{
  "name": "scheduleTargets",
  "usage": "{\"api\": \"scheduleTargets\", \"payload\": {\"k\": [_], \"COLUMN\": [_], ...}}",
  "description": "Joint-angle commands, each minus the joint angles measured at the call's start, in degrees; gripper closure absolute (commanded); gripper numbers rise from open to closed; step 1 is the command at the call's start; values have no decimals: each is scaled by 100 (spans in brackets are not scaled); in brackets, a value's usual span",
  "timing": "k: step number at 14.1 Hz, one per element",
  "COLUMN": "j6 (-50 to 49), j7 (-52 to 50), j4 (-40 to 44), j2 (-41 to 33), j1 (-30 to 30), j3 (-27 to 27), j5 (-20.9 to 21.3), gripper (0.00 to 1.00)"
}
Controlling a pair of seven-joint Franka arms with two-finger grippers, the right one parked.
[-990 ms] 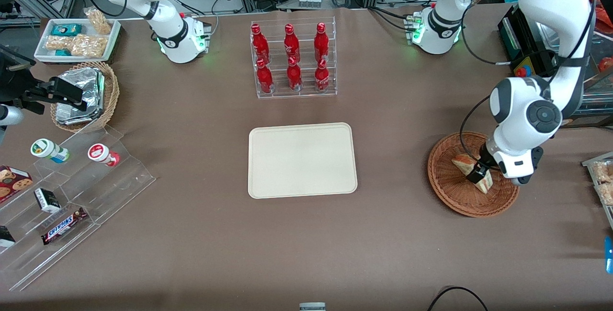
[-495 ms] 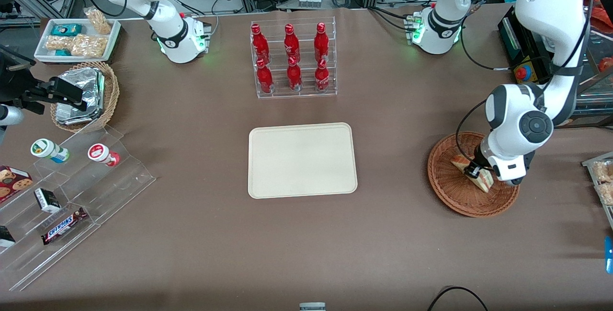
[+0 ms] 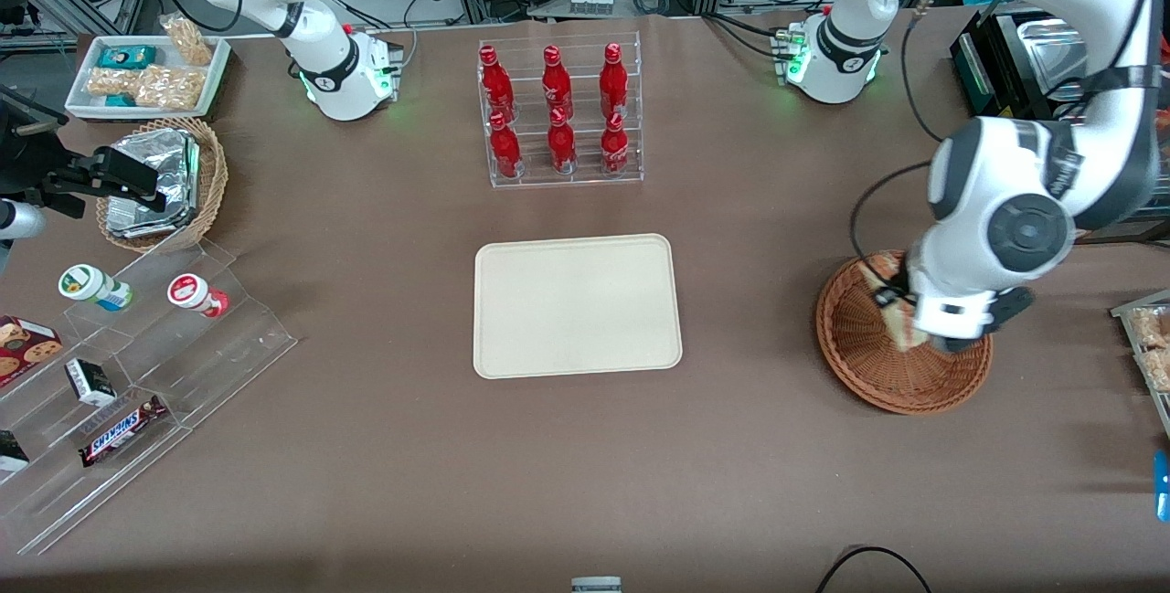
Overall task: Place sandwich from basket to tray
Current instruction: 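Carry the sandwich with the left gripper over the cream tray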
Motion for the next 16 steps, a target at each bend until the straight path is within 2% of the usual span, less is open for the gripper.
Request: {"api": "scheduleTargets", "payload": {"k": [1, 3, 4, 6, 9, 13, 16], "j6": [165, 245, 385, 596, 1123, 1485, 1485], "j7": [570, 150, -340, -1071, -2301, -3569, -3676], "j4": [222, 661, 1011, 1583, 2323, 3026, 3317], "j2": [333, 851, 1219, 1774, 2627, 3401, 3666], "j1": [18, 10, -156, -866, -1684, -2363, -2539], "j3": [-726, -1359, -1658, -1679, -1670, -1670, -1670], "j5": [-58, -348, -305, -16, 668, 1548, 1585], "gripper": [89, 91, 91, 91, 92, 92, 92]}}
